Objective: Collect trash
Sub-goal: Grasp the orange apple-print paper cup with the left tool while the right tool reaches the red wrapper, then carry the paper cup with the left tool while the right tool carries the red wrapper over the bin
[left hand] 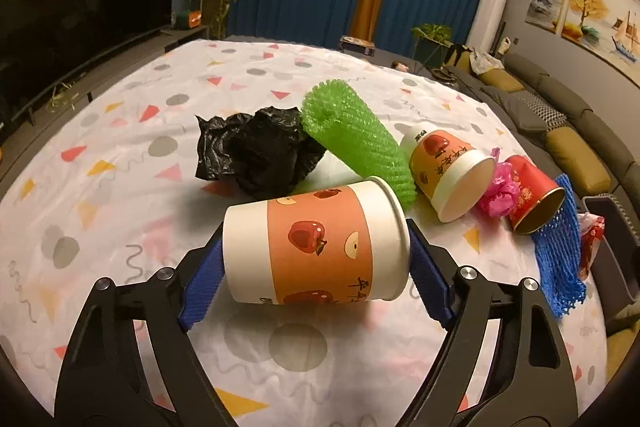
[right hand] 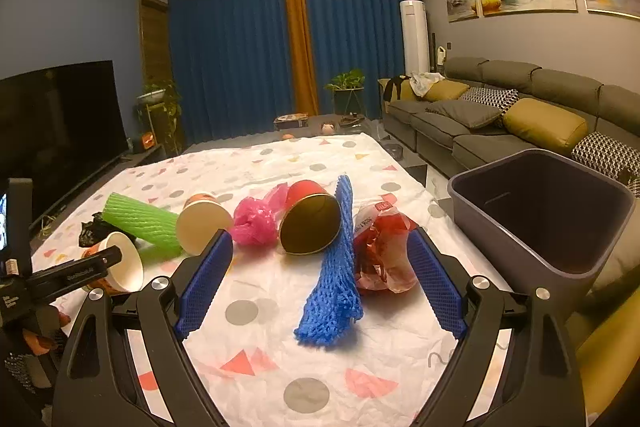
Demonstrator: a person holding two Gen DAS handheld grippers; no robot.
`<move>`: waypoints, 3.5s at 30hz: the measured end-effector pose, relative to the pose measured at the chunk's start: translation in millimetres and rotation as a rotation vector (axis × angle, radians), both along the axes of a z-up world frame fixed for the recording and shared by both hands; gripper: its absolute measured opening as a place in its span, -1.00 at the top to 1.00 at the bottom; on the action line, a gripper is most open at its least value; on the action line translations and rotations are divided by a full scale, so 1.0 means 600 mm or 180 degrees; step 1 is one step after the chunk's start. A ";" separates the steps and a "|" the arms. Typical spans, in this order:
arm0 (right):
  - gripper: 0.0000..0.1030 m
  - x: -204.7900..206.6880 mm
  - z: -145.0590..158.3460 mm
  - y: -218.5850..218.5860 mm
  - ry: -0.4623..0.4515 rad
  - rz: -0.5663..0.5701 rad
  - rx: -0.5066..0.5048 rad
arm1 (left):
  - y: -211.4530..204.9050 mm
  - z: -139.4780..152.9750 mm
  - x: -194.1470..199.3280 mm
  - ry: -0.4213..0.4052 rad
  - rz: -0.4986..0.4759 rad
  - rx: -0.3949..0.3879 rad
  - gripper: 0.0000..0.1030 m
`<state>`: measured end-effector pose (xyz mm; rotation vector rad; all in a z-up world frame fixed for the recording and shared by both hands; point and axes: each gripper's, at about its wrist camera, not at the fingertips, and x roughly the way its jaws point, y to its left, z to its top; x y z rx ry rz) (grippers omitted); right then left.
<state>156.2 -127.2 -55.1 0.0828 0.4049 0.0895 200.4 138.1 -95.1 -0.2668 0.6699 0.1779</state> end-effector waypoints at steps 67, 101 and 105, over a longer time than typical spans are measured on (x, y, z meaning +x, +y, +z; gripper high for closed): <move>0.58 0.012 0.032 -0.096 0.0022 0.0175 -0.0062 | -0.156 0.076 -0.093 -0.0601 -0.0707 0.0116 -0.57; 0.58 -0.001 0.059 -0.181 -0.0166 -0.0244 -0.0202 | -0.324 0.121 -0.035 -0.0799 -0.1331 0.0195 -0.57; 0.58 -0.002 0.058 -0.192 -0.0171 -0.0297 -0.0210 | -0.339 0.122 -0.030 -0.0799 -0.1390 0.0206 -0.57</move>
